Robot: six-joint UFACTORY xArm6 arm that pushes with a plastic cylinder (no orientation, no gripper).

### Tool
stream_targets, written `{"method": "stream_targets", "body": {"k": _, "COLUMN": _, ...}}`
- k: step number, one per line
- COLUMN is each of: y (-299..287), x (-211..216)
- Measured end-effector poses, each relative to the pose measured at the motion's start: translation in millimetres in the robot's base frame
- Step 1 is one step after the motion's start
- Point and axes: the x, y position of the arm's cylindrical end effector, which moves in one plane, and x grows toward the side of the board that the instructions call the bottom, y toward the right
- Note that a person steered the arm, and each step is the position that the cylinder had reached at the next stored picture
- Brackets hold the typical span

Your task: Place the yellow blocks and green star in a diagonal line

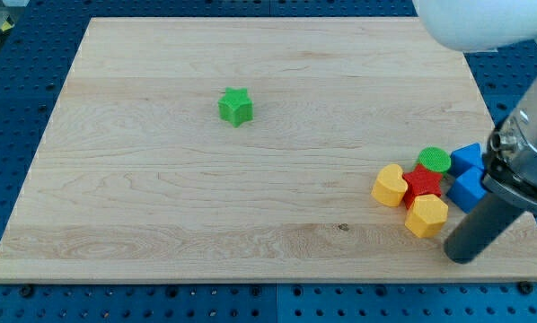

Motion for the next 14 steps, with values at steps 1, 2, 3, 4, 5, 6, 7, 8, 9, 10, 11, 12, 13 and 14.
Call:
{"method": "stream_targets", "body": {"k": 1, "y": -23, "x": -22}}
{"method": "stream_targets", "body": {"k": 2, "y": -41, "x": -40}}
{"method": "stream_targets", "body": {"k": 3, "y": -58, "x": -57}}
{"method": "stream_targets", "body": {"k": 4, "y": -80, "x": -72}}
{"method": "stream_targets", "body": {"k": 5, "y": -116, "x": -78}}
{"method": "stream_targets", "body": {"k": 6, "y": -136, "x": -78}}
{"method": "stream_targets", "body": {"k": 7, "y": -149, "x": -78}}
{"method": "stream_targets", "body": {"k": 8, "y": -156, "x": -78}}
{"method": "stream_targets", "body": {"k": 9, "y": -160, "x": -78}}
{"method": "stream_targets", "body": {"k": 10, "y": -182, "x": -75}}
{"method": "stream_targets", "body": {"k": 11, "y": -187, "x": -74}}
{"method": "stream_targets", "body": {"k": 12, "y": -187, "x": -81}}
{"method": "stream_targets", "body": {"k": 13, "y": -187, "x": -94}}
{"method": "stream_targets", "body": {"k": 14, "y": -187, "x": -105}}
